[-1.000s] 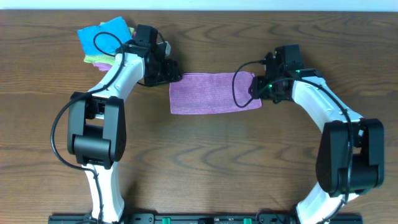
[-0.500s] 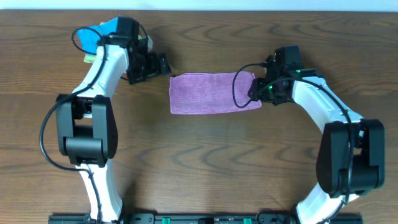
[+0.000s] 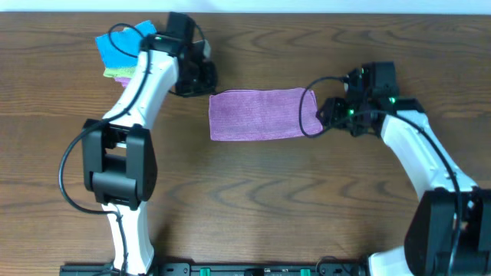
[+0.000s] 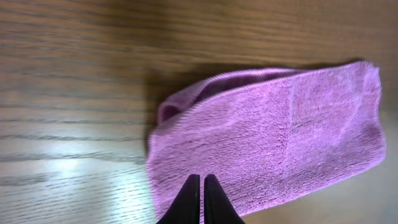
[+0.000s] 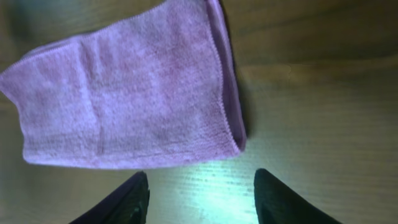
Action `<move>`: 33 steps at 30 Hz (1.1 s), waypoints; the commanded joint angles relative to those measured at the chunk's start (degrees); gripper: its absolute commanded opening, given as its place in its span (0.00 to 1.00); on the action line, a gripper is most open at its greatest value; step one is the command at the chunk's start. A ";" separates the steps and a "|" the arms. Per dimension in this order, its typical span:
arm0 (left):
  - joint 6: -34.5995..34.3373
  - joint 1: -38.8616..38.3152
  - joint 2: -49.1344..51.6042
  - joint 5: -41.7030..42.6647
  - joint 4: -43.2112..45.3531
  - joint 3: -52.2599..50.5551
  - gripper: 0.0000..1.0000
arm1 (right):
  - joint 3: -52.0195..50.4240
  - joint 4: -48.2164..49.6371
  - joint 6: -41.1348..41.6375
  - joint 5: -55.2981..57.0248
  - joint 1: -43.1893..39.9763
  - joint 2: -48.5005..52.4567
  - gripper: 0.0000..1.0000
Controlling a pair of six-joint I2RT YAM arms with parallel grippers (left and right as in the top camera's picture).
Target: Fold the cloth
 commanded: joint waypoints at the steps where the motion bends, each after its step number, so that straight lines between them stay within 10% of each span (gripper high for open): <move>1: 1.20 -2.89 -1.16 -7.06 0.72 0.76 0.06 | -7.19 4.94 3.98 -5.25 -1.25 -1.49 0.58; 9: 1.64 -5.84 -0.28 -10.25 6.34 -3.02 0.06 | -20.11 22.71 13.11 -11.19 -2.34 -1.62 0.63; 33: 0.26 -6.05 9.05 -10.14 6.97 -3.87 0.06 | -21.42 28.28 17.25 -7.37 -2.29 -1.62 0.68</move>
